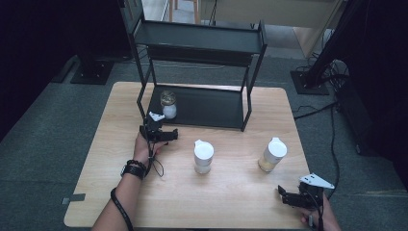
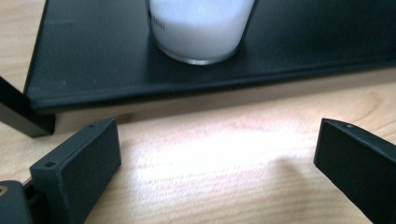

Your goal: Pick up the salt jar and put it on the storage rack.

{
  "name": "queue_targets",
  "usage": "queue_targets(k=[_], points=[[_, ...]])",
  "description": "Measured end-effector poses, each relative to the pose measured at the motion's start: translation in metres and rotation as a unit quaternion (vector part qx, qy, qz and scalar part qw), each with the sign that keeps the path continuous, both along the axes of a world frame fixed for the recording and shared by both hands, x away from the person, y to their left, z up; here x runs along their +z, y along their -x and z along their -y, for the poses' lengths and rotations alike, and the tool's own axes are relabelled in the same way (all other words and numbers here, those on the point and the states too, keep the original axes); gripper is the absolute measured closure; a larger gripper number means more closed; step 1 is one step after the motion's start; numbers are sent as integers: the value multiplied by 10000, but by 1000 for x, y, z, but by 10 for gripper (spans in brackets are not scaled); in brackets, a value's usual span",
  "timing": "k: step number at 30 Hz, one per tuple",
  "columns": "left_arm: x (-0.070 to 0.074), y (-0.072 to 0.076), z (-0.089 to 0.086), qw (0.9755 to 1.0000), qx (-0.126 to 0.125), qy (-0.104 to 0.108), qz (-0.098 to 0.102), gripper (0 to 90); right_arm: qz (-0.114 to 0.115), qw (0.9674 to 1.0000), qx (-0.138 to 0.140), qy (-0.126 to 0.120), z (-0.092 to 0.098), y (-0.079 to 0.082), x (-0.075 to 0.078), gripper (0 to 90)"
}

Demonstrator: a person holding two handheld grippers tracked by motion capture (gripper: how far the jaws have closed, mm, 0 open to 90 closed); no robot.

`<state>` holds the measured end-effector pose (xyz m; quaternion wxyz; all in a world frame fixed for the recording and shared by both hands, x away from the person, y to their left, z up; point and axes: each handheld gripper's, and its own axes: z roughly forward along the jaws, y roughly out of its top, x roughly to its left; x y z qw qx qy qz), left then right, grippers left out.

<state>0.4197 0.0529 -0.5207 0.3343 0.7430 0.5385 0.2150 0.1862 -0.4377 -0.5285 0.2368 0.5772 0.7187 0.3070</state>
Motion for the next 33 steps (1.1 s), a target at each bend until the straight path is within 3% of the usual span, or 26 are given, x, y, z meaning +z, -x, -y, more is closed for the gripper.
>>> queue_targets(k=[4,33], points=[[-1,2,3,9996,-21,-269,-2,7,0,10000,1,1,0,0,0,0],[-1,21,-11,9996,18,-268,-12,7,7,10000,2,2,0,0,0,0]])
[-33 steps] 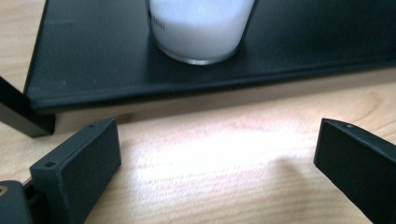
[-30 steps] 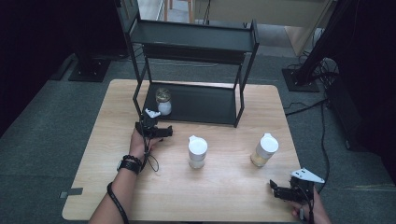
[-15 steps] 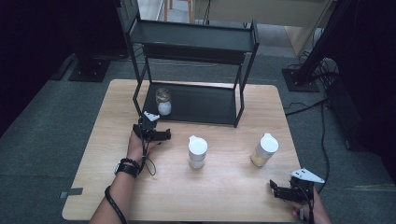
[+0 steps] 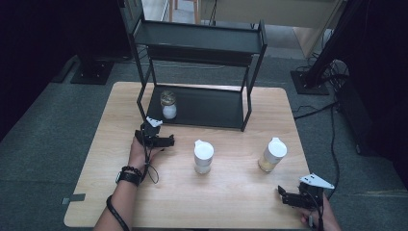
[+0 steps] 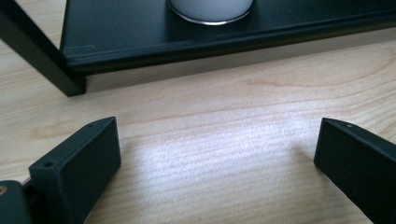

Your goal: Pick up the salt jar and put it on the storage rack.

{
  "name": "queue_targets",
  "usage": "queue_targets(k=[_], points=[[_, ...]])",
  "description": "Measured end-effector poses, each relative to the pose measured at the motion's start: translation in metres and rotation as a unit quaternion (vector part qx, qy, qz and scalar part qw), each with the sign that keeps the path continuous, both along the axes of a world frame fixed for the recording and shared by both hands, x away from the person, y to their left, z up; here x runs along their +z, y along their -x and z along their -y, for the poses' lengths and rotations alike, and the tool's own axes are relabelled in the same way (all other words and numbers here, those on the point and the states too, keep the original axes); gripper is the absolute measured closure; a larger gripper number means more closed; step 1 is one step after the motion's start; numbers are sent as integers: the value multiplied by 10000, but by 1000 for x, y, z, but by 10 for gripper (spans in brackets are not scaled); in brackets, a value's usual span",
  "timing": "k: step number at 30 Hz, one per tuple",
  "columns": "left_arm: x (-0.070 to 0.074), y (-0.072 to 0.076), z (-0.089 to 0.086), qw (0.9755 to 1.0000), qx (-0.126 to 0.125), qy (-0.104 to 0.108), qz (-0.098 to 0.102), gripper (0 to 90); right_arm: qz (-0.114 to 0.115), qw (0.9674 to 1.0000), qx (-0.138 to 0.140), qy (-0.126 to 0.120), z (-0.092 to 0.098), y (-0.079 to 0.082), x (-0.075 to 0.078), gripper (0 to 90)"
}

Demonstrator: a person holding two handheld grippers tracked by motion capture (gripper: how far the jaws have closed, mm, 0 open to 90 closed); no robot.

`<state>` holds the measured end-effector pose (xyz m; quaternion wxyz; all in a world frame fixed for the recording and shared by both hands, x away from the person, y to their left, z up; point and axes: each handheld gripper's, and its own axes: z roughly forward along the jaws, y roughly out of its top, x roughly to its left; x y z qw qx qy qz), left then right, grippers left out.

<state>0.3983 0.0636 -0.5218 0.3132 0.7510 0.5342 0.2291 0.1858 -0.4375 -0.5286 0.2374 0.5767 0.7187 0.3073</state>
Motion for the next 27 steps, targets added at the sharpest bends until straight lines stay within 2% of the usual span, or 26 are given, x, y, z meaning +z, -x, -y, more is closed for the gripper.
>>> queue_targets(k=[27], points=[[0,26,-19,10000,28,-2,0,7,2,10000,2,6,0,0,0,0]])
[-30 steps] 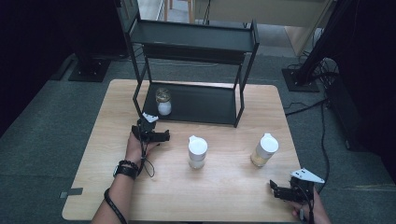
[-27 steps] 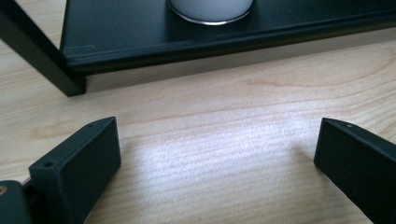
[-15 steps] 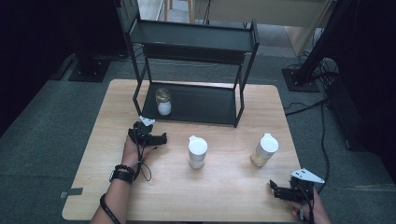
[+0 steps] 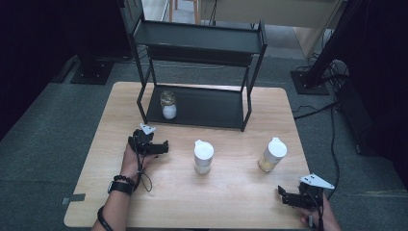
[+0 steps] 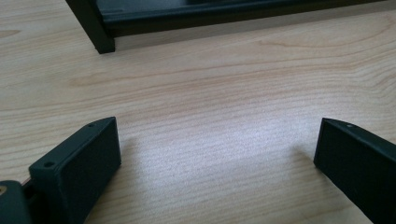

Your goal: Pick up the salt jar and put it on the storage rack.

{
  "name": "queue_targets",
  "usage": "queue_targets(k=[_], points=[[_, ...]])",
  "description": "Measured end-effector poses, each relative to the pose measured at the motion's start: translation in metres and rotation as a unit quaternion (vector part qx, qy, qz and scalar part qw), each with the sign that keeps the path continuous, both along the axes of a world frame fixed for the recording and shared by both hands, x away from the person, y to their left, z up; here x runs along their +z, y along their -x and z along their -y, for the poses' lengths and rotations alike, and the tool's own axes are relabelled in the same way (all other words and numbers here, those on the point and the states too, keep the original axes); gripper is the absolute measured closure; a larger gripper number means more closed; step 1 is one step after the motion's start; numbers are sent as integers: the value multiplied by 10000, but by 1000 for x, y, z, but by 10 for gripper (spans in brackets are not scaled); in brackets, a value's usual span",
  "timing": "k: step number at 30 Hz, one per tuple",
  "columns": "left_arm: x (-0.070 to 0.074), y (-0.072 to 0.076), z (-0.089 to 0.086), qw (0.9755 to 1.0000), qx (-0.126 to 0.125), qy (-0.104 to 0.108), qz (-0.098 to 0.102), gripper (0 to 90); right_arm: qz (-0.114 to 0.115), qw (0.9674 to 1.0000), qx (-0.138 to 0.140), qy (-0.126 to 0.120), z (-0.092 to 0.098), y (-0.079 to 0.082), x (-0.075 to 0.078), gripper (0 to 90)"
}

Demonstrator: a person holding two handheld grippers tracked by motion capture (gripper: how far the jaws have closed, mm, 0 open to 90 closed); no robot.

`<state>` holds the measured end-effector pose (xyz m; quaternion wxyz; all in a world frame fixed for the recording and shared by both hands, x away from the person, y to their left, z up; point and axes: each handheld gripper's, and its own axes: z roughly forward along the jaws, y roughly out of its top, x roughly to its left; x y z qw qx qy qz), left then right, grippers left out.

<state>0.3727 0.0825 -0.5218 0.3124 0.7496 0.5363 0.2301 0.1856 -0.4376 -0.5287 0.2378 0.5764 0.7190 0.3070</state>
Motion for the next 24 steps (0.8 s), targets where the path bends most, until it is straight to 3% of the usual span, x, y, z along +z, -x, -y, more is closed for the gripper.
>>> queue_targets(k=[24], points=[[0,22,-16,10000,23,-16,-5,7,-1,10000,-5,0,0,0,0,0]])
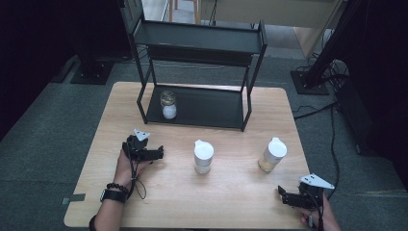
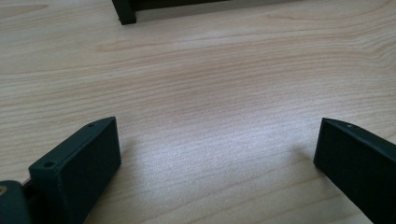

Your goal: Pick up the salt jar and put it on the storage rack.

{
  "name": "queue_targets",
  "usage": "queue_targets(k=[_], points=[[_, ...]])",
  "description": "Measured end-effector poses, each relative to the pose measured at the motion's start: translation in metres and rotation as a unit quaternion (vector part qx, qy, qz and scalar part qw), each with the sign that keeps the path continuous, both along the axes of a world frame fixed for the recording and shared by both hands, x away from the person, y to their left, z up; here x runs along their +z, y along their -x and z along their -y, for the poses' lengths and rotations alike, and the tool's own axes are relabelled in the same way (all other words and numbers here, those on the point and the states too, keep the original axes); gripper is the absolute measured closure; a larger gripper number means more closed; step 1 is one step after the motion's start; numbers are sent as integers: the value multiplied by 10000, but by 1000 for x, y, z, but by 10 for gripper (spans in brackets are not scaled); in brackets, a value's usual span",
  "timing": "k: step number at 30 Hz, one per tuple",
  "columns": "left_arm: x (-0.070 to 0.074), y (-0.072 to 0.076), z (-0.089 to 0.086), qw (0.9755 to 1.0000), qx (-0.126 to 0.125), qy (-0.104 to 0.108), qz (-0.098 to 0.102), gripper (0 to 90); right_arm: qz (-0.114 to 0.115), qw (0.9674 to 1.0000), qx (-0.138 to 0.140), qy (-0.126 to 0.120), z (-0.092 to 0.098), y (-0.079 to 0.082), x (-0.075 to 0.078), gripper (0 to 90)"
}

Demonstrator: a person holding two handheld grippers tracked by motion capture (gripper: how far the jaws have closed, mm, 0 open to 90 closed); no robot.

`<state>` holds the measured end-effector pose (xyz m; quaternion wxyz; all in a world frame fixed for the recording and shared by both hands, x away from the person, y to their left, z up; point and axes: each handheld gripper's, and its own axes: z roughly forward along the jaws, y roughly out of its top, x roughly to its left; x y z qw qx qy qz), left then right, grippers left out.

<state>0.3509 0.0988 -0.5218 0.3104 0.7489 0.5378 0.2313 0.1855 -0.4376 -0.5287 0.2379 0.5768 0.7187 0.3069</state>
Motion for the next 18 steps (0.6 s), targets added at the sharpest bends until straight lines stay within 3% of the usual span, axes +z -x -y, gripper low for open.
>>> queue_targets(k=[18], points=[[0,16,-12,10000,25,5,3,7,-2,10000,-2,0,0,0,0,0]])
